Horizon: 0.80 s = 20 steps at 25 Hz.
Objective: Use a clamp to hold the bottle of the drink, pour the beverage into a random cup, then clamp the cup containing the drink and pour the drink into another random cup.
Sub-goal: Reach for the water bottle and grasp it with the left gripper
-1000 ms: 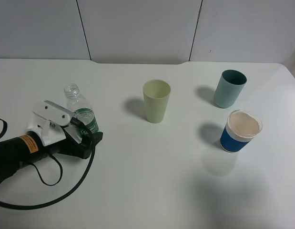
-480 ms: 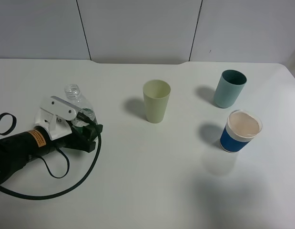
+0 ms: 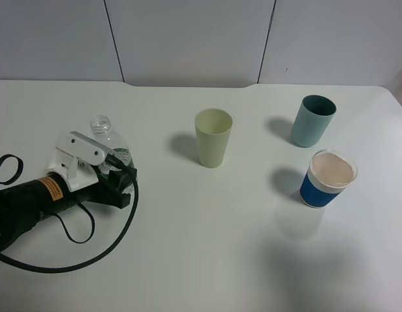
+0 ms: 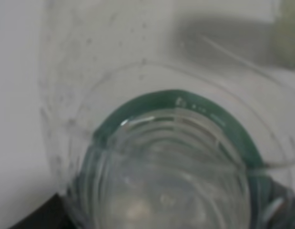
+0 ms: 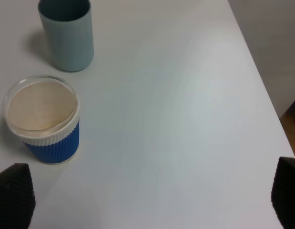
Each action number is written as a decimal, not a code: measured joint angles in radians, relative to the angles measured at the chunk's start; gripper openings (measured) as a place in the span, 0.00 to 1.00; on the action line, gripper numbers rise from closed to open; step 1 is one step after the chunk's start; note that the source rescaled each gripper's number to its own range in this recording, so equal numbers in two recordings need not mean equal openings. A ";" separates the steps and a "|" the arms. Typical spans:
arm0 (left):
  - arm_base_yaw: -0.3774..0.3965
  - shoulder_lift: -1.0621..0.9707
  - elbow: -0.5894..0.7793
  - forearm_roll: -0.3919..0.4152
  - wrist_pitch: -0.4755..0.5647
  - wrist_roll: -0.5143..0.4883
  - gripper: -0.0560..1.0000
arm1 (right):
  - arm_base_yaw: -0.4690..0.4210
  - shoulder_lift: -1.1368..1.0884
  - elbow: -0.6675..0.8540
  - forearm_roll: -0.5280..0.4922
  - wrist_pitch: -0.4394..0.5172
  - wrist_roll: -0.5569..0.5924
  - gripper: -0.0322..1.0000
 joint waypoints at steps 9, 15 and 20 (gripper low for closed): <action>0.001 -0.063 0.000 -0.068 0.065 0.005 0.06 | 0.000 0.000 0.000 0.000 0.000 0.000 1.00; 0.001 -0.240 0.000 -0.145 0.265 0.049 0.06 | 0.000 0.000 0.000 0.000 0.000 0.000 1.00; 0.001 -0.332 0.001 -0.197 0.355 0.100 0.06 | 0.000 0.000 0.000 0.000 0.000 0.000 1.00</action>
